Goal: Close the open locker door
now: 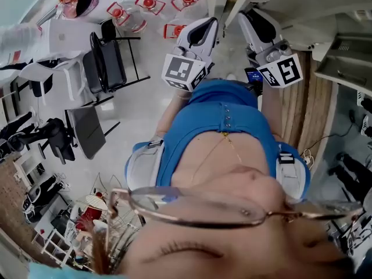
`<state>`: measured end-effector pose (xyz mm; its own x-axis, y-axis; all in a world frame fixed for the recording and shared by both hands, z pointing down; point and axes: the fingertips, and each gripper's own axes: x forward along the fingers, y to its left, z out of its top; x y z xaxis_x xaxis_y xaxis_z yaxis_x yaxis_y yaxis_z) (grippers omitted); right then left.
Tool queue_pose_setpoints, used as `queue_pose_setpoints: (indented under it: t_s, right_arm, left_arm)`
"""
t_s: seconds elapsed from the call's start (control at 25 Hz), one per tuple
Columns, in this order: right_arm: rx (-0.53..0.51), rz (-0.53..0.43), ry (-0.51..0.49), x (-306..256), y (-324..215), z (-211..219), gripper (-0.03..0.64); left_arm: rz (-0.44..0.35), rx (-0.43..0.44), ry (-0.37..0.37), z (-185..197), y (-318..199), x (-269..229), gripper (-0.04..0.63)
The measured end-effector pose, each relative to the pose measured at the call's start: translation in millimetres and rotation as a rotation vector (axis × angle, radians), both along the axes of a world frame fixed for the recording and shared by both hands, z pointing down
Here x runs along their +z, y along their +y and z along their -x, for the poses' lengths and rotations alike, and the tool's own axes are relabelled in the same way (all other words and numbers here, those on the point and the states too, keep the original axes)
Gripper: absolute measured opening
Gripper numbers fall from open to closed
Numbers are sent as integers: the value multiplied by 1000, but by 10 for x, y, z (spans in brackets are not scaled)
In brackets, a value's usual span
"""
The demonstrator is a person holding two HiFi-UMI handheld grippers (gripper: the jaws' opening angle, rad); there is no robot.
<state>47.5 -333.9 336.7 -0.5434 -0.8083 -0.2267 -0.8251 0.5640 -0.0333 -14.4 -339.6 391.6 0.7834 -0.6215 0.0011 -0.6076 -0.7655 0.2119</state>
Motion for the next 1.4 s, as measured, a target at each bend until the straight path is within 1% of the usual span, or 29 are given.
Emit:
queue_pose_setpoints:
  t_s: [0.08,0.16,0.36,0.52,0.64,0.8,1.04,1.2,1.4]
  right_arm:
    - [24,-1,3,3,-16,-12,61]
    - [57,-5,27,-11,-62,-27,57]
    - [148,9,64,-21,-387,55,54]
    - [228,8,89,13,-508,71,57]
    - [308,5,108,14,-568,49,59]
    - [426,30,160,92,-650,-2,38]
    - [479,37,178,116,-665,-2,32]
    - [506,43,189,125,-663,-8,28]
    - [551,69,214,166,-636,-52,3]
  left_arm:
    - [-1,11,0,-5,2,6,0]
    - [-3,24,-1,-21,-29,-7,0]
    - [9,63,-2,58,-329,-6,0]
    - [8,101,-5,68,-427,37,0]
    - [6,132,-7,55,-452,39,0]
    - [5,174,-9,38,-494,32,0]
    - [4,231,-11,2,-536,39,0]
    - [4,255,-12,-36,-538,42,0]
    - [4,271,-12,-58,-533,42,0]
